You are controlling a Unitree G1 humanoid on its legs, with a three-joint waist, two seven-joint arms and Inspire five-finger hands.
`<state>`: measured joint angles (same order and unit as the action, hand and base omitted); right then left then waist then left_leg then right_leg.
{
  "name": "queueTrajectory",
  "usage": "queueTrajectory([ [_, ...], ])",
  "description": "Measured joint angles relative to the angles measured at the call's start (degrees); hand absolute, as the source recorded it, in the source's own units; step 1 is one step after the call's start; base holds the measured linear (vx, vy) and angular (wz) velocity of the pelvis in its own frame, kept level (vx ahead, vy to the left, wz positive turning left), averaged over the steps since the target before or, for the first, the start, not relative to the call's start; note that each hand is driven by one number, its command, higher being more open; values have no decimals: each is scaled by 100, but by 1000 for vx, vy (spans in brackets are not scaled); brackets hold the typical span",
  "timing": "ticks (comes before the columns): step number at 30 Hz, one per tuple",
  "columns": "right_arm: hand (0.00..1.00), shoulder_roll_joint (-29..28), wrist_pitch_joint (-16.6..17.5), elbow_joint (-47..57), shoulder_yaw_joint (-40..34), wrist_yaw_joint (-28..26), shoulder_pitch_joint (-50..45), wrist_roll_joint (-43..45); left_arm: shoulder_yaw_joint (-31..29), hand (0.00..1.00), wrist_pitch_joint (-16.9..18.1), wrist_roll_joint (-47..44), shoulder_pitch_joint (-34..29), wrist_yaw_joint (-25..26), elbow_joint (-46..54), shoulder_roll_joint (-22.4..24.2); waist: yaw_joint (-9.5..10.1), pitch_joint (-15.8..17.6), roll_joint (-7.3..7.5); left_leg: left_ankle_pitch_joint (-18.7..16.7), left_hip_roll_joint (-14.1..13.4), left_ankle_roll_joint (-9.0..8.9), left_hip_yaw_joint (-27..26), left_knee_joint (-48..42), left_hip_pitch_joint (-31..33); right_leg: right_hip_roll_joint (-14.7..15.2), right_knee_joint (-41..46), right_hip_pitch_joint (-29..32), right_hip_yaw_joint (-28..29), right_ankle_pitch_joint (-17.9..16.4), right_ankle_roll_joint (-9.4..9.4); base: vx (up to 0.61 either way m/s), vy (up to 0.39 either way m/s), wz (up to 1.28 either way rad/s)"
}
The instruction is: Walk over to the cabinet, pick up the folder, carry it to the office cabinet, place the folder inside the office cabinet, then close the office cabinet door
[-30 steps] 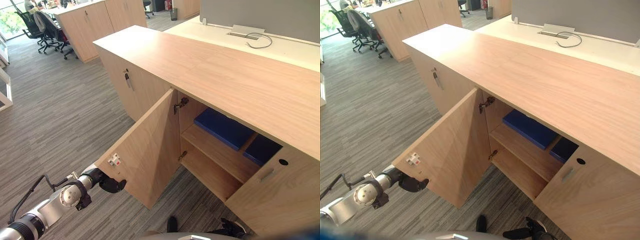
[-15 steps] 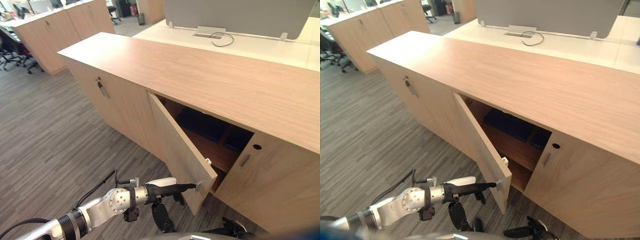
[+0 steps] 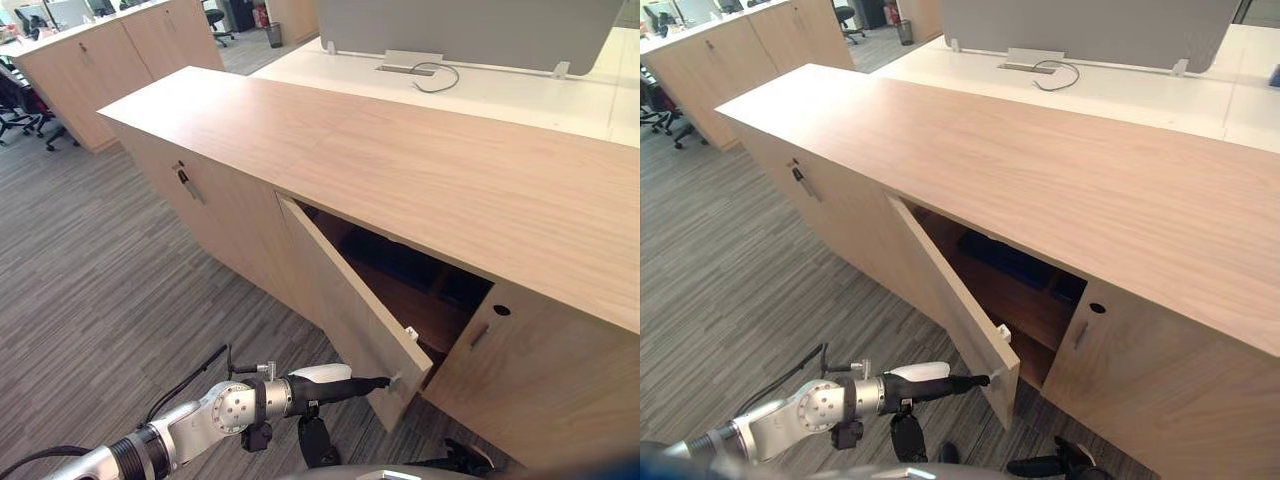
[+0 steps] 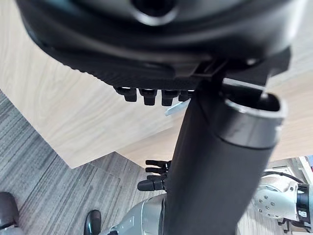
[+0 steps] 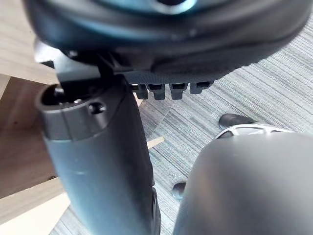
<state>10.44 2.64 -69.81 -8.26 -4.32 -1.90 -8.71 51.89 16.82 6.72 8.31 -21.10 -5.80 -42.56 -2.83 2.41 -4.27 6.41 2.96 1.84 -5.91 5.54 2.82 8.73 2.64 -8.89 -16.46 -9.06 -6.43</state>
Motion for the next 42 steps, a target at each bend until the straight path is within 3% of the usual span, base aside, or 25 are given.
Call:
queueTrajectory([
  [7,100,-116,-13,239,-220,71,6,11,-653,100,168,1649,171,375,-1709,1091,-285,218,58,-185,-146,-128,-663,-5,-111,75,86,290,388,-16,37,-56,36,-56],
  [9,100,-140,-17,289,-250,81,90,36,-1114,100,83,2035,-6,650,-1731,1148,-253,355,102,-269,-333,-197,-1172,-6,-104,406,427,550,-928,-10,189,7,22,-117],
  [10,100,-172,-18,288,-310,82,83,35,-1208,100,50,2100,-27,695,-1732,1146,-254,352,143,-290,-365,-230,-1272,-10,-106,441,384,553,-1082,89,171,89,1,-89],
  [11,100,-233,-20,287,-414,86,47,40,-1413,100,0,2157,-30,765,-1761,1161,-284,358,207,-305,-410,-252,-1401,-38,-122,377,253,541,-997,225,-6,97,-25,-55],
  [13,100,-271,-22,287,-434,88,-41,217,-1657,100,-54,2312,-33,900,-1925,1234,-337,367,249,-419,-522,-253,-1564,-229,-168,271,100,436,-917,293,19,107,-86,-48],
  [15,100,-292,-20,298,-433,111,-62,227,-1769,100,-147,2405,-28,1006,-2194,1347,-395,374,280,-954,-805,-247,-1575,-1265,146,147,5,274,-906,333,72,128,-171,-28],
  [17,100,-285,-23,299,-427,181,-93,241,-1962,100,-251,2458,-34,1169,-2460,1622,-355,359,251,-1480,-1294,-222,-1550,-2554,586,-81,5,186,-852,329,85,155,-165,-25],
  [18,100,-305,-22,302,-427,227,-118,306,-2153,100,-279,2494,-116,1304,-2630,1810,-320,364,263,-1576,-1591,-220,-1516,-3329,816,-193,21,78,-778,327,97,152,-116,-24],
  [21,100,-309,-28,379,-427,262,-185,443,-2548,100,-388,2467,-430,1459,-2818,2130,-195,386,252,-1484,-1974,-154,-1288,-4627,1119,-275,10,-132,-527,310,160,116,-29,-51],
  [22,100,-339,-26,433,-426,282,-177,449,-2709,100,-386,2399,-524,1489,-2972,2288,-150,427,330,-1739,-1882,-333,-1041,-4871,1295,-189,11,-207,-424,255,245,104,110,-63],
  [23,100,-260,-38,434,-453,323,-121,452,-2940,100,-384,2296,-638,1508,-3181,2547,-102,452,284,-2062,-1639,-504,-665,-4722,1449,-80,43,-209,-278,249,250,111,198,-61],
  [24,100,-212,-43,434,-481,337,-60,450,-3161,100,-391,2162,-783,1508,-3338,2733,-56,511,285,-2133,-1271,-534,-250,-4257,1533,79,120,-208,-151,242,240,111,238,-54],
  [25,100,-197,-48,433,-488,337,-42,450,-3286,100,-396,2089,-882,1508,-3405,2810,-39,532,288,-2045,-1069,-542,-8,-3821,1507,157,203,-194,-109,221,207,135,262,-56],
  [26,100,-140,-62,436,-507,328,-53,439,-3601,100,-445,1910,-1186,1522,-3504,2981,1,489,135,-1355,-847,-615,545,-2753,1303,159,419,-132,-30,132,50,153,253,-52],
  [27,100,-264,-78,423,-511,312,-97,433,-4010,100,-530,1588,-1341,1584,-3801,3055,58,505,260,-1174,-733,-597,575,-2750,1190,295,554,-158,-33,-87,-85,156,207,-47],
  [31,100,-469,-55,483,-531,211,-146,434,-5220,100,-808,638,-1613,1895,-4443,3172,152,408,462,-1032,-536,-549,506,-2164,810,207,339,-26,-31,-141,19,58,10,-8],
  [33,100,-553,63,616,-534,221,-235,449,-5897,100,-805,-157,-1942,2020,-4500,3224,167,255,553,-514,-427,-555,469,-1147,389,269,248,-6,23,-124,15,64,-57,-2],
  [35,100,-571,105,623,-541,235,-266,461,-6452,100,-756,-818,-2082,2183,-4517,3445,213,187,480,-38,-448,-547,484,-220,36,196,174,39,18,-117,9,39,-129,1],
  [38,100,-528,123,614,-589,320,-352,479,-6903,100,-554,-1546,-2276,2430,-4633,3897,270,157,411,73,-547,-559,540,-13,-98,79,177,-17,-11,-117,19,-7,-69,4],
  [42,100,-534,127,537,-582,369,-403,511,-6951,100,-546,-2711,-2372,2313,-5066,4107,266,108,453,70,-572,-560,526,-6,-139,56,175,-45,23,-133,44,-27,-5,-4],
])
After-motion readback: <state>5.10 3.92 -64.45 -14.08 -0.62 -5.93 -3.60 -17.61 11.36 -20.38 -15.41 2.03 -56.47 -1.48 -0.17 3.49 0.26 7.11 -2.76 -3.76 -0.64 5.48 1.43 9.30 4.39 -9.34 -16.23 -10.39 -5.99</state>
